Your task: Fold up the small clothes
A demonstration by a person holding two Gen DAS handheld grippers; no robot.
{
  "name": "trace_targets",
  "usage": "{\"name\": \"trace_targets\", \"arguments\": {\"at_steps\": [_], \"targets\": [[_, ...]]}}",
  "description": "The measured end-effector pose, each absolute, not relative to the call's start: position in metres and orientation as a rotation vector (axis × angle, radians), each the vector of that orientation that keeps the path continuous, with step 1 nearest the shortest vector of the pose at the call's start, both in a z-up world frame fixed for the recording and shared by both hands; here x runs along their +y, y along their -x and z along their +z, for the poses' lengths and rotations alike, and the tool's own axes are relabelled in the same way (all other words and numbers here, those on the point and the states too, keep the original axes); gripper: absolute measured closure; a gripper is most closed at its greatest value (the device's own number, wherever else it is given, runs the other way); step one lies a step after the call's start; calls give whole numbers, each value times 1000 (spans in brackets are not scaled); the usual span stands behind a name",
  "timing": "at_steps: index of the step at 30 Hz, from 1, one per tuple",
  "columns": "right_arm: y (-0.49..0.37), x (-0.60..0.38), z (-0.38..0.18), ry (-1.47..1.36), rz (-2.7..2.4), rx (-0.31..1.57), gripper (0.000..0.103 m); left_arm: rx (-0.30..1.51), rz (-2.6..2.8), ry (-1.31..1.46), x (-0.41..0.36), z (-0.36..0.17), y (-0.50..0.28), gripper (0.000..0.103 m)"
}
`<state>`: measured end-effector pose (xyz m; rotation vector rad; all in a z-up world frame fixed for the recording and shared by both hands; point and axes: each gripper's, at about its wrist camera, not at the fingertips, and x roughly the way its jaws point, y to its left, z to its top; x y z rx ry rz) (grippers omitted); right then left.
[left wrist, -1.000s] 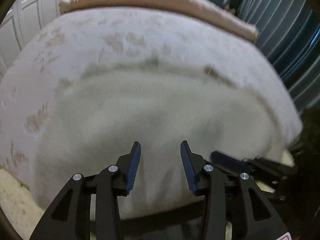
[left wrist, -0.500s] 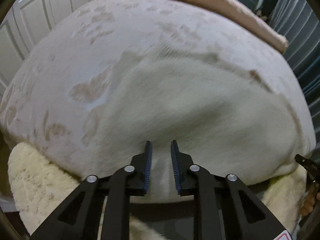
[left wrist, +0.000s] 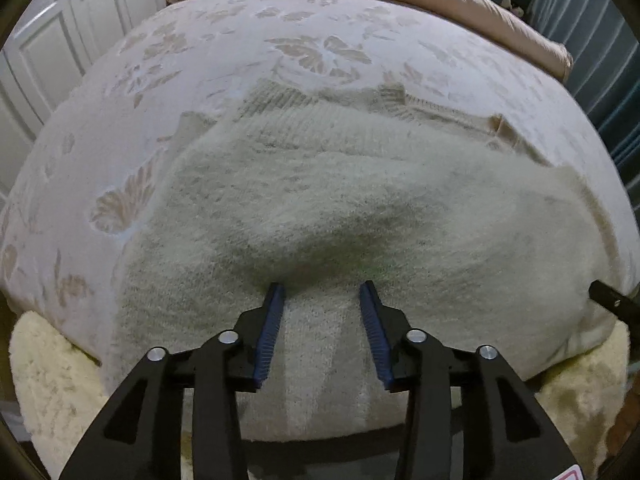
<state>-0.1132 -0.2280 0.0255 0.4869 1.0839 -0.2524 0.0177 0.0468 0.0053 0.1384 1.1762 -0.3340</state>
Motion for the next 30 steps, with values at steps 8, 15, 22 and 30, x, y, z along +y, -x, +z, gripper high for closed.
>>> {"name": "trace_targets", "arguments": {"at_steps": [8, 15, 22, 30], "targets": [[77, -188, 36, -351, -236, 1066, 69, 1124, -373, -95, 40, 31, -19, 60], [18, -166, 12, -346, -149, 1131, 67, 1149, -335, -118, 5, 14, -58, 52], [23, -175, 46, -254, -190, 1024, 48, 1081, -342, -71, 16, 36, -73, 44], [30, -298, 46, -379, -483, 965, 33, 1095, -224, 111, 75, 42, -138, 33]]}}
